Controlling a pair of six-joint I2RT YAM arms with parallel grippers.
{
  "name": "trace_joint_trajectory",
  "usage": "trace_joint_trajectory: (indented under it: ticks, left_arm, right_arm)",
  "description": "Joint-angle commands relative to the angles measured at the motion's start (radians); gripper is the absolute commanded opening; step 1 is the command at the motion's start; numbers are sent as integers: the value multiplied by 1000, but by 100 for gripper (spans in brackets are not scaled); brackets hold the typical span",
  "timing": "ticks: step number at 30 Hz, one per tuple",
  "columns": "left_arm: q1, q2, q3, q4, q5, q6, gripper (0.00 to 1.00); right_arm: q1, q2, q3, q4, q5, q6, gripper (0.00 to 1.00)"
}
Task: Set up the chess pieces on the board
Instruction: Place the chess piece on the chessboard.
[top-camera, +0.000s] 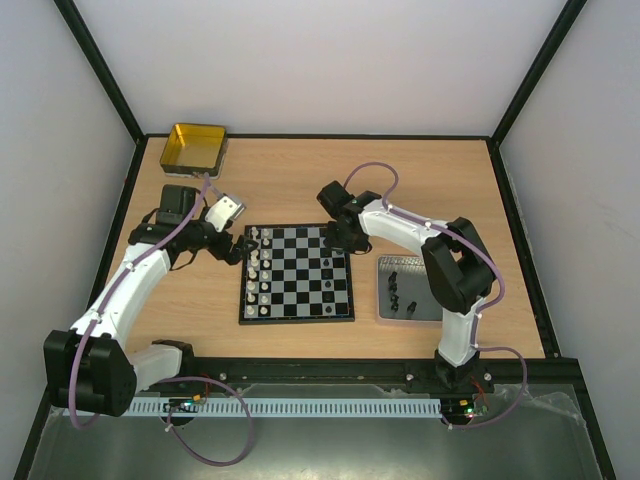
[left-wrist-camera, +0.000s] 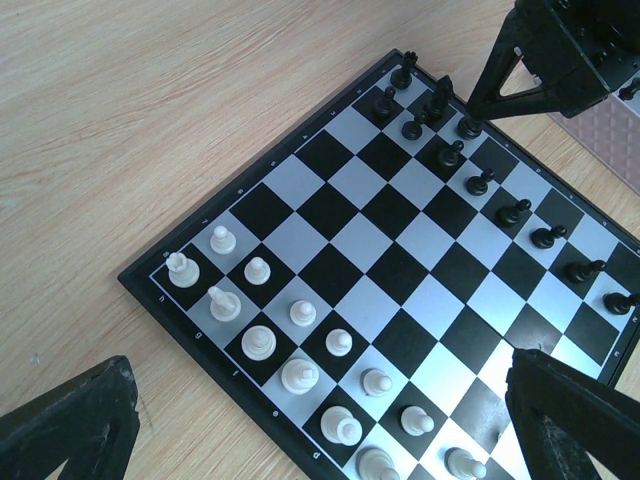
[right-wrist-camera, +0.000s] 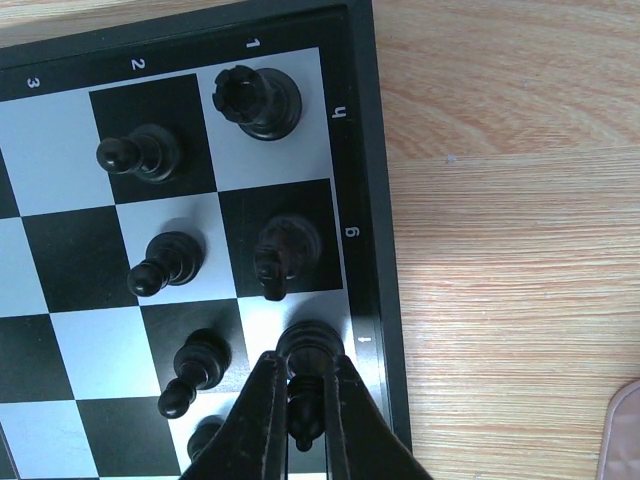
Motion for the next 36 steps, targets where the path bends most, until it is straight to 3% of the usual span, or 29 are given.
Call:
trace_joint_trajectory:
  ticks: [1,15,30,31,34,36]
  left_arm:
    - [-3,-9,-12,0,3,2,99]
    - [-3,-11,-9,-1,6,0,99]
    - [-3,-15,-10,-3,8,3,99]
    - [-4,-17,-9,-2,7,2,99]
    - [-4,-22,-9,-4,10,2,99]
    - [-3,-24,-9,-4,10,2,99]
  right_arm:
    - [7,12,19,7,3,11,6]
    - [10,22,31,7,-8,13,7]
    - [13,13,34,10,-12,16,18]
    - [13,10,35,9,-8,19,19]
    - [12,-16,46,-5,13,22,38]
    - [11,-43,56,-26,32,25,40]
